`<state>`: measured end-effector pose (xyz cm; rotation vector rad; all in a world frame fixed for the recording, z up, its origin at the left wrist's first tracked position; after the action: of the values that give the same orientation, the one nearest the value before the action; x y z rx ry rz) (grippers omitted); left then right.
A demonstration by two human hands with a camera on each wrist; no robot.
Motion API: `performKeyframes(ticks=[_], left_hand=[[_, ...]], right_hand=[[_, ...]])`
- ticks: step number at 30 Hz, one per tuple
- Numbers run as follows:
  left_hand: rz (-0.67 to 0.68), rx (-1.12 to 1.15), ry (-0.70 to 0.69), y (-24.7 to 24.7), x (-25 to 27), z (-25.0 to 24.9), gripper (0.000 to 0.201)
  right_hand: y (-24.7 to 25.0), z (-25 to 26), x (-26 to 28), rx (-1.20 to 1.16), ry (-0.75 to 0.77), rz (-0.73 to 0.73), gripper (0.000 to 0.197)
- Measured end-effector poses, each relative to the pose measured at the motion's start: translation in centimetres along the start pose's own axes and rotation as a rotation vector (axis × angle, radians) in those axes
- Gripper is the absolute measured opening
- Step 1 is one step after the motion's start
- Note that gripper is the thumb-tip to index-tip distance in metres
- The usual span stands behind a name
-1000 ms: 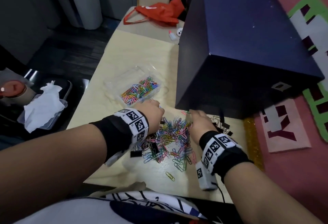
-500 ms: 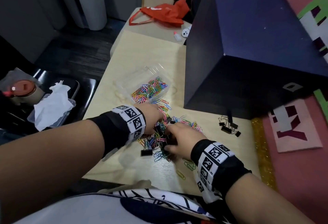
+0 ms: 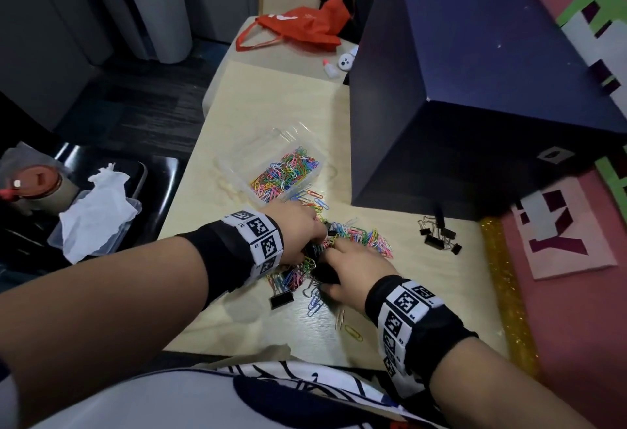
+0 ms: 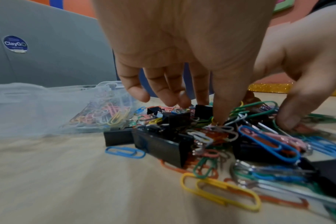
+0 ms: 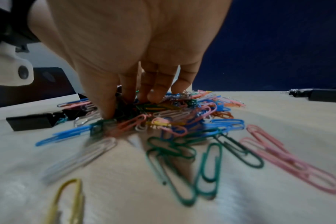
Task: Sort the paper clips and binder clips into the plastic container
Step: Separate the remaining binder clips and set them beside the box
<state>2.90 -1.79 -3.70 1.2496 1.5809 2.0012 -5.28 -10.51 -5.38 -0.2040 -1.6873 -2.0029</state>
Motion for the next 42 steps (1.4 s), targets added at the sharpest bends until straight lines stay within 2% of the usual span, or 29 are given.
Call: performKeyframes(ticks=[9,12,16,18,22,27,31,36,42], left_hand=[[0.004,0.003,0.029,0.0,-0.9,0.4,0.025],[0.008,0.008,0.033,0.8,-1.2,0.6,0.027],[0.037,0.009,0.052,2.1,-1.8,1.0,0.029],[0.033,-0.020,0.038,2.7,-2.1,0.9,0.030],[-0.058,-0.046,0.054,3.4,-2.3,0.9,0.034],[-0.173,-0.026,0.102,3.9,-2.6,0.4,0.035],[-0.200,-0.010,0.131,4.1,-3.0,-0.1,0.037],[-0.215,0.061,0.111,4.9,-3.3,-2.2,0.041],[-0.158,0.230,0.116,5.3,-5.0,-5.6,0.038]], right_hand=[[0.4,-1.0,0.2,-0.081,-0.132,-0.096,0.037],[0.7,-1.2,0.2,-0.074,-0.136,-0.151,0.037],[0.2,-0.7,0.1,0.049,-0.079,-0.048,0.054],[0.0,-0.6,0.1,0.051,-0.063,-0.044,0.054],[0.2,-1.1,0.2,-0.091,-0.078,-0.092,0.045],[1.0,-1.8,0.8,-0.376,-0.082,-0.138,0.022],[1.4,-3.7,1.7,-0.506,-0.138,-0.222,0.028],[1.8,-7.4,3.4,-0.542,-0.337,-0.361,0.018],[2.0,-11.3,5.8,-0.553,-0.641,-0.412,0.022]])
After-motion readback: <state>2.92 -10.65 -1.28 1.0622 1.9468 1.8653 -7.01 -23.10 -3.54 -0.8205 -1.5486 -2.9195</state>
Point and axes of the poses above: each hand's wrist, its own x-axis away from the middle knuckle, its own y-axis out of the back of the hand, z = x × y, the point moved 5 cm from there along -x, towards the middle knuckle, and after that the axes turned 9 degrees about y, right-handed, at the moved point
